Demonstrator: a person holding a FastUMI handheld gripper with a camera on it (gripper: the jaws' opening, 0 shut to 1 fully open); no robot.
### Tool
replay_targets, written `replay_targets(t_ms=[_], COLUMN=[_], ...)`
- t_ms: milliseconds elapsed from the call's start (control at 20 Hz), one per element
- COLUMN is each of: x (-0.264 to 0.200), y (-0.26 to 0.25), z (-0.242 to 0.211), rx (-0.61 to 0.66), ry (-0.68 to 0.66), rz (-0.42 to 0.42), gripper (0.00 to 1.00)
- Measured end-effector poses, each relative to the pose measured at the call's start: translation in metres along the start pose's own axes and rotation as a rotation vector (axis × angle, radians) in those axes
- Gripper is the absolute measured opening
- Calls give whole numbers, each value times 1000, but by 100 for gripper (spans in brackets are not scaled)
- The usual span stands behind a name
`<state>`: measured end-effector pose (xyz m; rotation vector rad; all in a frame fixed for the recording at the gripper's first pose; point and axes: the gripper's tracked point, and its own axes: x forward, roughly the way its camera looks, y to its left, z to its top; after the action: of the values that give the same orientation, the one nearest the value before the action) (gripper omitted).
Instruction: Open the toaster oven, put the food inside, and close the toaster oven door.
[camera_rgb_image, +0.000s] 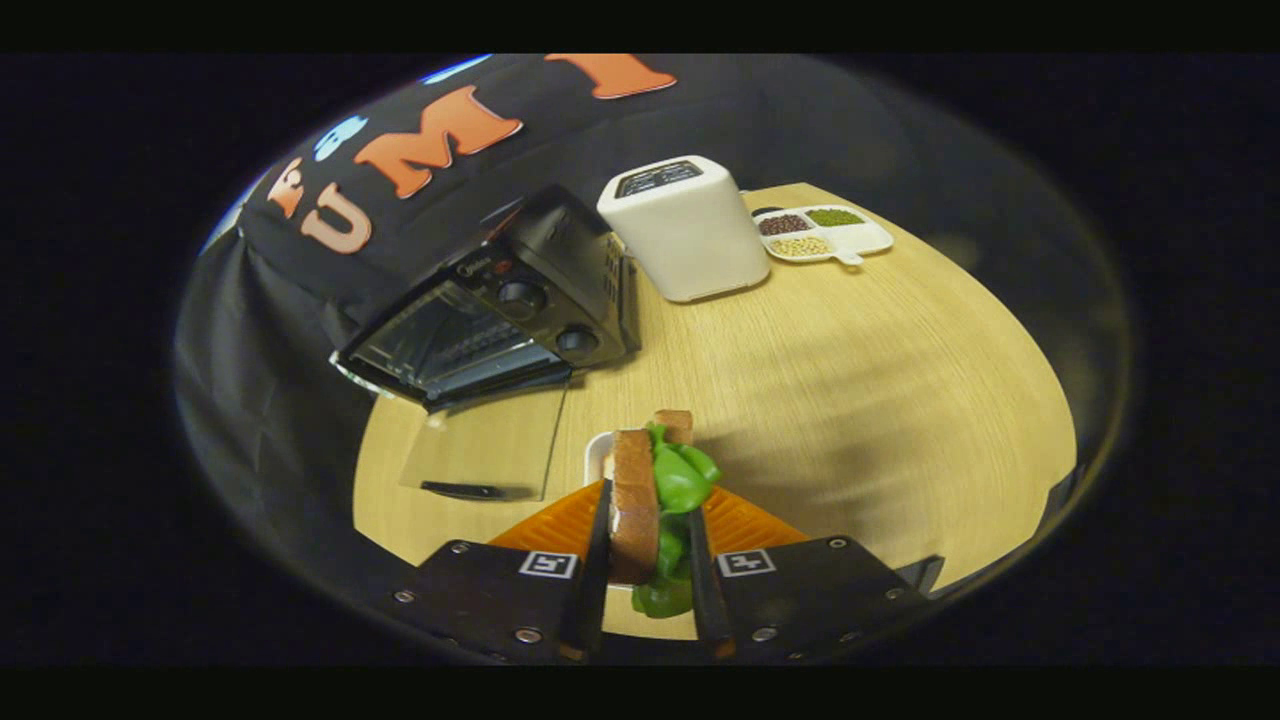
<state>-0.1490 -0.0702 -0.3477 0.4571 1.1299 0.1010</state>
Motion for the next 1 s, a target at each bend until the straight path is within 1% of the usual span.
replay_targets(t_ms=[50, 200, 350, 600, 800, 1000], x=[-5, -24, -31, -19, -7, 9], y=[6, 30, 59, 114, 155, 181], z=[7, 28, 40, 29, 19, 17], rx=[18, 70, 94, 120, 125, 123], ry=[-21, -87, -139, -150, -154, -169], rz=[19, 85, 141, 220, 265, 270], gripper=[33, 33, 33, 33, 33, 33])
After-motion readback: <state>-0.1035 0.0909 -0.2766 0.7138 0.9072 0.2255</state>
